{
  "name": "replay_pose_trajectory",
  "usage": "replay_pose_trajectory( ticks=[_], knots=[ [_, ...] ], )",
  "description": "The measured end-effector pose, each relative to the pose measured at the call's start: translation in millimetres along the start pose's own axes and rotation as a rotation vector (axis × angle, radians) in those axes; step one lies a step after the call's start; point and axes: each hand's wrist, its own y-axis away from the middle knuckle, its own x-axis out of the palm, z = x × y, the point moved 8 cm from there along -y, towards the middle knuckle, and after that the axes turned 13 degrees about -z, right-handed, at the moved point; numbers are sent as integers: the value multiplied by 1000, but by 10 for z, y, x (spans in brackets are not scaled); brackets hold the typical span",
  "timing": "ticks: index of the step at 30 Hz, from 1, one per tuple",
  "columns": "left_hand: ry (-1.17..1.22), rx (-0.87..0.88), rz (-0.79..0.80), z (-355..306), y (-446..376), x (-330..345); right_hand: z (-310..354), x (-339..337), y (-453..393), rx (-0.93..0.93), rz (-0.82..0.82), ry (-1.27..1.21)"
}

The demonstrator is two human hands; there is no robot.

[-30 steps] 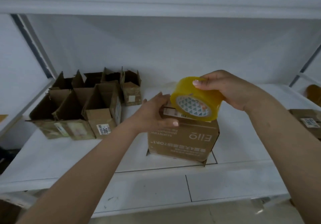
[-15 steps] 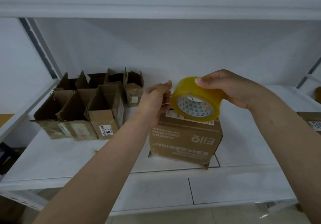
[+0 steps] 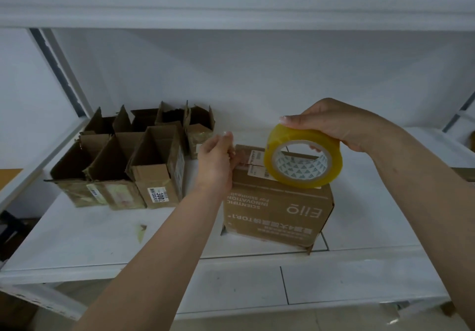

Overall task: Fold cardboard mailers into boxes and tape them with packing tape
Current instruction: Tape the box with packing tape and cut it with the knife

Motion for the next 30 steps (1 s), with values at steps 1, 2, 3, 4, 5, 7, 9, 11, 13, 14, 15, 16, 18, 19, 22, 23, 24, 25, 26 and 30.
replay_pose_trajectory(
  ticks=[1,2,3,4,5,7,9,11,13,14,15,16,18,19,22,23,24,25,26,30],
  knots=[
    [-9,17,-16,-15,-22,-47,-6,19,-6,-2,4,-3],
    [-24,27,-35,-22,-46,-98,-18,37,-2,-2,16,-33],
    [-37,22,-60,-14,-79,-160,-32,55,6,1,36,-90],
    [-50,1,-89,10,-107,-239,-39,79,22,5,62,-162],
    [-67,-19,-108,38,-129,-310,-31,106,37,-3,86,-218],
    [-112,-27,-98,61,-155,-368,-2,130,23,-34,87,-228],
    [-162,-10,-81,86,-172,-428,36,166,-27,-58,42,-161],
    [-218,-2,-70,105,-202,-472,100,206,-62,-80,-13,-106],
    [-285,-4,-73,166,-236,-517,120,209,-81,-91,-78,-107],
    [-314,-5,-77,208,-243,-534,108,202,-91,-96,-111,-117],
    [-341,-7,-81,259,-239,-550,93,203,-100,-103,-137,-126],
    [-371,-7,-84,314,-225,-564,84,213,-106,-109,-157,-135],
    [-422,-17,-67,452,-199,-566,75,234,-118,-114,-183,-154],
    [-452,-37,-51,524,-183,-559,78,250,-118,-114,-188,-165],
    [-631,-110,-11,645,-177,-541,79,286,-107,-109,-203,-222],
    [-705,-113,9,650,-196,-540,70,286,-105,-105,-212,-239],
    [-746,-116,29,650,-216,-532,69,285,-102,-106,-217,-246],
    [-752,-131,39,660,-232,-530,81,290,-98,-113,-216,-246],
    [-739,-160,42,679,-236,-544,102,302,-97,-125,-213,-239],
    [-743,-303,61,931,-148,-676,103,316,-130,-117,-213,-219]
  ],
)
